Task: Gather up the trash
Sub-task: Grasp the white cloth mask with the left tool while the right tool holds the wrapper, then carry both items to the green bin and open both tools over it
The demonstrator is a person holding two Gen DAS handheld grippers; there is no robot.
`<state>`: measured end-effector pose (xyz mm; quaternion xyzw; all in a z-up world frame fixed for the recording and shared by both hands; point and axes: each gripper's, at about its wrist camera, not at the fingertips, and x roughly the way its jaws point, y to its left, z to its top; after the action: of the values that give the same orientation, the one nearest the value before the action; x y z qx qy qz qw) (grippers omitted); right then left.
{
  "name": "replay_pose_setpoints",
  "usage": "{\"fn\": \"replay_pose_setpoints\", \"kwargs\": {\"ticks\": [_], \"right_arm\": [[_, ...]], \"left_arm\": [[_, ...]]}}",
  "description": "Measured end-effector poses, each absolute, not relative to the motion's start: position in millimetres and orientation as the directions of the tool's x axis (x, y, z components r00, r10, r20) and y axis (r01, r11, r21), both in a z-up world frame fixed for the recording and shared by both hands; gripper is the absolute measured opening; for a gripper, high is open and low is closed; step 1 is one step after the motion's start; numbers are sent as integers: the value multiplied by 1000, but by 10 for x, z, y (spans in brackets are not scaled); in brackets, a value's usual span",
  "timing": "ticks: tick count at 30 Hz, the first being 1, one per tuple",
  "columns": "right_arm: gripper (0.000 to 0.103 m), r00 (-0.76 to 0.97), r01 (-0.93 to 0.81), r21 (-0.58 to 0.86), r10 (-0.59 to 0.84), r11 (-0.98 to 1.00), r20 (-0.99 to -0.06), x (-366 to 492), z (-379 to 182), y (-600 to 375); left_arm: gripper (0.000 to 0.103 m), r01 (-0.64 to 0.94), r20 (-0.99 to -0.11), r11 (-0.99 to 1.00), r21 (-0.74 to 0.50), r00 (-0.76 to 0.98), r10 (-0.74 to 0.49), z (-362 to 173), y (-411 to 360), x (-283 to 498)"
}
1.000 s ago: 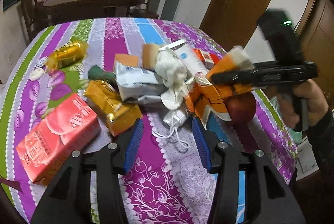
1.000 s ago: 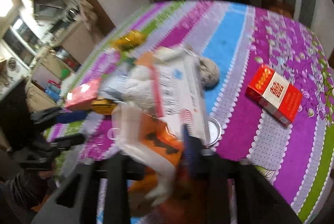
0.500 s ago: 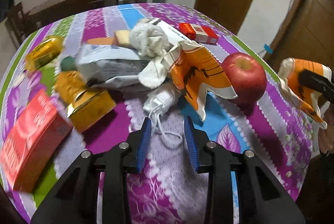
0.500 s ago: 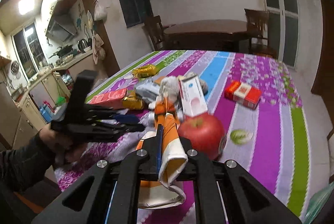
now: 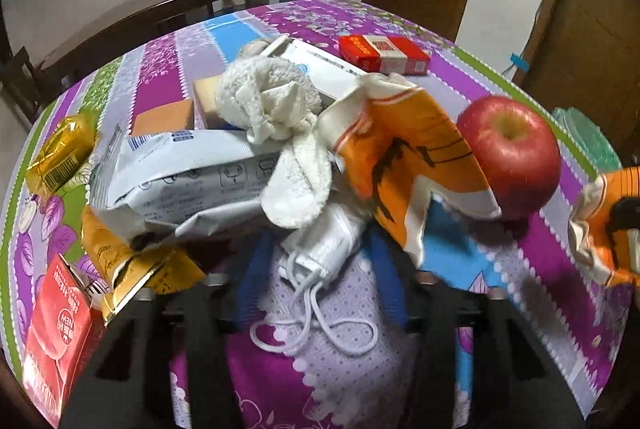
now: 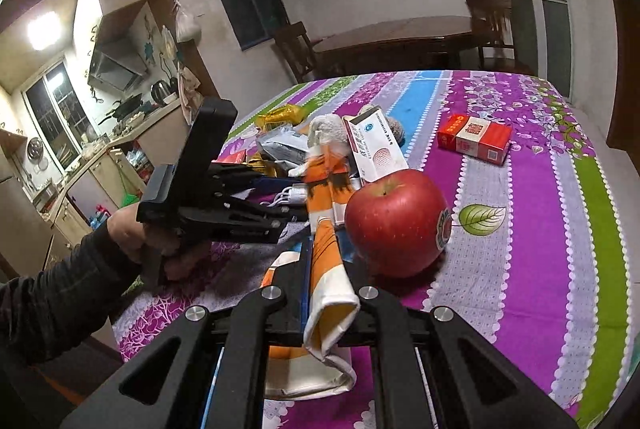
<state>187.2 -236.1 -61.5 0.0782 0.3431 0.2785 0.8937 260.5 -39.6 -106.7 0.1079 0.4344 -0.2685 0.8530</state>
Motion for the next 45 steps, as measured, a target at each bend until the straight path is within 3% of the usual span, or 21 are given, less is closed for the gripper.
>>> {"fn": "replay_pose_setpoints", "kwargs": {"ticks": [5,8,16,25,35,45], "right_arm": [[8,661,-402,319,513,859,-548,1779,-608,-2353],[8,728,-375,236,443,896,-524,1636,-538,-2263],[8,873,-280,52,277,959,-403,1213,-260,-1939],[8,940,-171,-12,160,985,-302,824,85,-1849],[8,948,-162,-8,153,987,-280,473,226,-1879],[8,952,-22,-3,20,1000,-305,409,479,-2665]], "left_arm": [[31,531,-791,848,-1,518,-326,-1071,-413,2341],[31,490,-761,872,22,574,-303,-992,-316,2062],[31,262,-564,964,55,804,-186,-352,-76,1120],[31,94,-407,995,37,910,-71,46,-245,498],[31,71,-388,997,19,920,-58,163,-229,396],[31,238,-445,971,1,870,-213,215,-992,632]]}}
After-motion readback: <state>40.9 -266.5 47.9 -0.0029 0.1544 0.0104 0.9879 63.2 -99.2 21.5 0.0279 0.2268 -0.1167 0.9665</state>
